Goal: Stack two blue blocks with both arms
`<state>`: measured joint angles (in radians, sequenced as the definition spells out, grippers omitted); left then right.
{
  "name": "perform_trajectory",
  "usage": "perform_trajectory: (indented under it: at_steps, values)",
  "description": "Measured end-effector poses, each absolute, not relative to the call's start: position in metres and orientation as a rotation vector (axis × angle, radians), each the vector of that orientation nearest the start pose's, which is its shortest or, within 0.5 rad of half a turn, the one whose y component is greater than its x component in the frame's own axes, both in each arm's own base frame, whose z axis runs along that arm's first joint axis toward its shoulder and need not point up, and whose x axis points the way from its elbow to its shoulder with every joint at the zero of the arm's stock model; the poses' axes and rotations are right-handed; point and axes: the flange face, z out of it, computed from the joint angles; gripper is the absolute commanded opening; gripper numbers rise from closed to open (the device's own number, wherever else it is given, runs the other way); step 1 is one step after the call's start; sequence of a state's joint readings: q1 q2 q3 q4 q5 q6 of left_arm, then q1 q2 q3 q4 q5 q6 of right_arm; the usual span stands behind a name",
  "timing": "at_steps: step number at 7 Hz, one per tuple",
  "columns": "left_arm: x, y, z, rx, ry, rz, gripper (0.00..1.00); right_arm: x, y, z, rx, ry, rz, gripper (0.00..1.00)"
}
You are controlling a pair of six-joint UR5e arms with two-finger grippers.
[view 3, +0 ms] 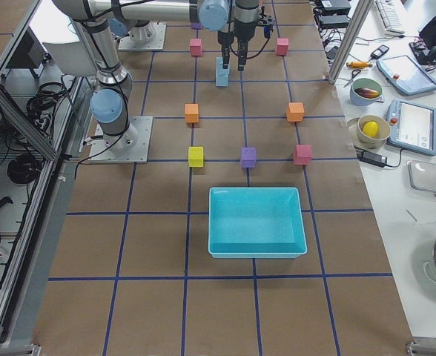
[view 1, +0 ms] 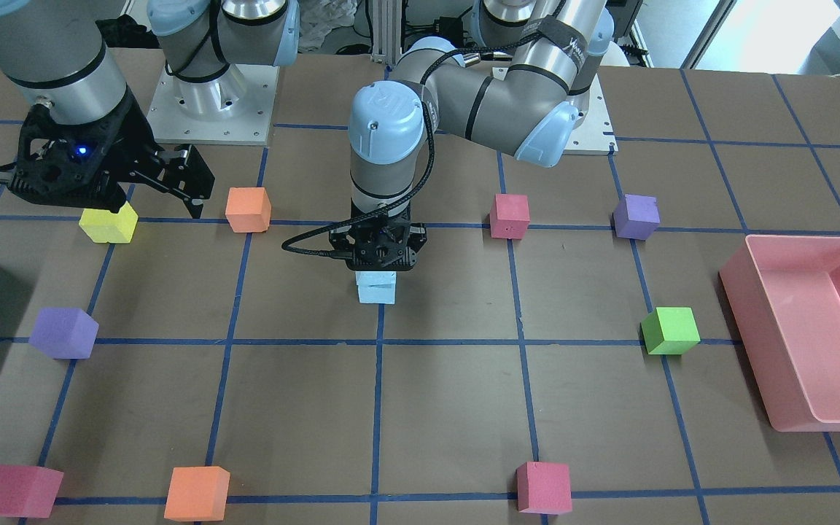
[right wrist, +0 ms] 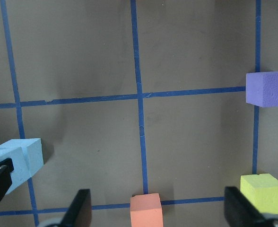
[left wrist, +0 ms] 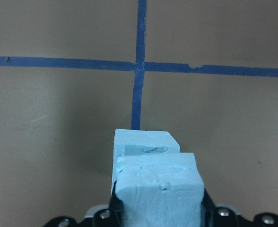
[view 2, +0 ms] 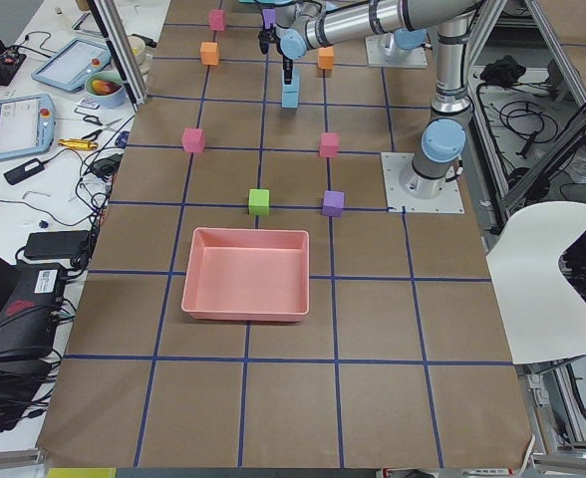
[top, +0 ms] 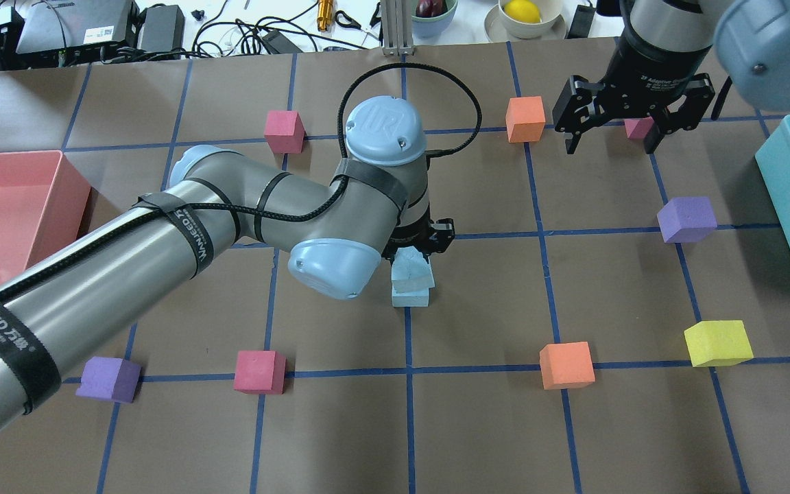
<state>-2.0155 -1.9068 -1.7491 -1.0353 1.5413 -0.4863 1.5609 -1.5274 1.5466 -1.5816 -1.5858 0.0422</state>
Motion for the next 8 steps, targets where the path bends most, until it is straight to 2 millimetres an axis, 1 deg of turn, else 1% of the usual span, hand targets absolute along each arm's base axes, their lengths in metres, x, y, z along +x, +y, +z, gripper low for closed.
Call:
perform_trajectory:
  at_steps: [2,4,5,6,7,8]
  values:
    - [-0.374,-0.473,0.278,-0.061,3.161,-0.030,0.17,0.135,-0.502,0.486,0.056,3.163,0.004,1.00]
    - [-0.375,-0.474,0.273,-0.066,3.157,-0.014,0.20,0.136,-0.501,0.486,0.052,3.163,0.012,1.00]
    - [-0.375,-0.473,0.270,-0.065,3.154,-0.006,0.20,0.136,-0.501,0.485,0.053,3.161,0.015,1.00]
    - [-0.376,-0.473,0.268,-0.065,3.153,0.000,0.33,0.135,-0.501,0.484,0.058,3.160,0.017,1.00]
    - [-0.376,-0.473,0.265,-0.067,3.152,0.006,0.67,0.134,-0.502,0.484,0.059,3.163,0.018,1.00]
    - [-0.376,-0.472,0.262,-0.071,3.151,0.012,0.96,0.133,-0.502,0.484,0.057,3.167,0.018,1.00]
